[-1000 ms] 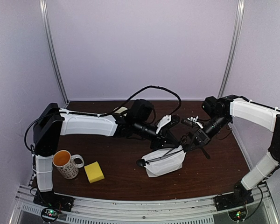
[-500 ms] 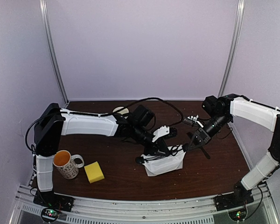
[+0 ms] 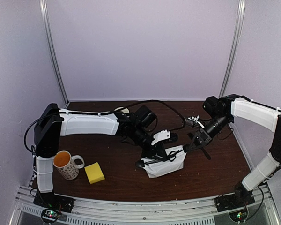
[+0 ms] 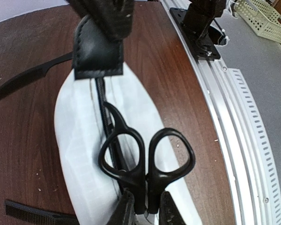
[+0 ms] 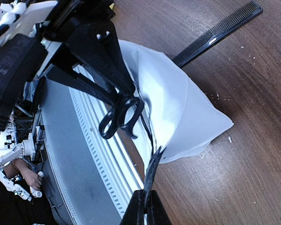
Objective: Sort the hair-cutting tools
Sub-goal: Place the scissors in the kit bag.
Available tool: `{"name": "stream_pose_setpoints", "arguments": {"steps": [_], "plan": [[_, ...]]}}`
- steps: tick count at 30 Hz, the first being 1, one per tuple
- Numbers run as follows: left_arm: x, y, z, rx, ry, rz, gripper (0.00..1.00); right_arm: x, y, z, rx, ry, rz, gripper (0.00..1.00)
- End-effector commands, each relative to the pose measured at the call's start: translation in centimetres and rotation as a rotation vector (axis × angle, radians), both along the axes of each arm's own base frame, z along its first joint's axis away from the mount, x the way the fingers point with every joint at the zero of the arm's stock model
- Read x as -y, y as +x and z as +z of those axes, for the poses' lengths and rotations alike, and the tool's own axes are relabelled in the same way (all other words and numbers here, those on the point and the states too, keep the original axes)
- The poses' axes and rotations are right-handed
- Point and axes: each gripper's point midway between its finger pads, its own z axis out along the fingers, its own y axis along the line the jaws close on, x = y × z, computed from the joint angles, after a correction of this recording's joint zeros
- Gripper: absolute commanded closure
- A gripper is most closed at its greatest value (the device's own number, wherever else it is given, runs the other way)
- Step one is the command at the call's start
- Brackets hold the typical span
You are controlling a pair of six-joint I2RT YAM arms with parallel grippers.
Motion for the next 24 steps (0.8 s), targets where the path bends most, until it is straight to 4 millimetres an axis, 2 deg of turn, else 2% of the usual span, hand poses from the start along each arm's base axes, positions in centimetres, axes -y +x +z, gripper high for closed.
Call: {"name": "stream_pose_setpoints", "arguments": {"steps": [1, 6, 10, 14, 16, 21, 24], "plan": [[0.7, -1.9, 1.6, -0.03, -0.026, -0.08, 0.91, -0.1, 0.4, 1.0, 0.031, 0.016, 0.0, 0.98], [1.2, -2.3, 1.6, -0.056, -0.024, -0.077, 0.86, 0.0, 0.4, 1.0, 0.033, 0.016, -0.001, 0.98], [1.4, -1.8, 0.4, -0.076, 0.028, -0.049, 0.81, 0.0, 0.4, 1.1, 0.036, 0.017, -0.003, 0.98], [1.6, -0.2, -0.4, -0.071, 0.091, 0.043, 0.73, 0.0, 0.2, 1.2, 0.043, 0.018, -0.004, 0.98], [1.5, 0.6, 0.1, -0.054, 0.081, 0.097, 0.65, 0.1, 0.2, 1.3, 0.048, 0.018, -0.008, 0.98], [1.0, 1.7, 3.2, -0.017, -0.018, 0.158, 0.59, 0.2, 0.1, 1.4, 0.062, 0.017, -0.013, 0.98], [0.8, 2.7, 4.2, -0.005, -0.049, 0.206, 0.6, 0.2, 0.2, 1.4, 0.067, 0.018, -0.011, 0.98]]}}
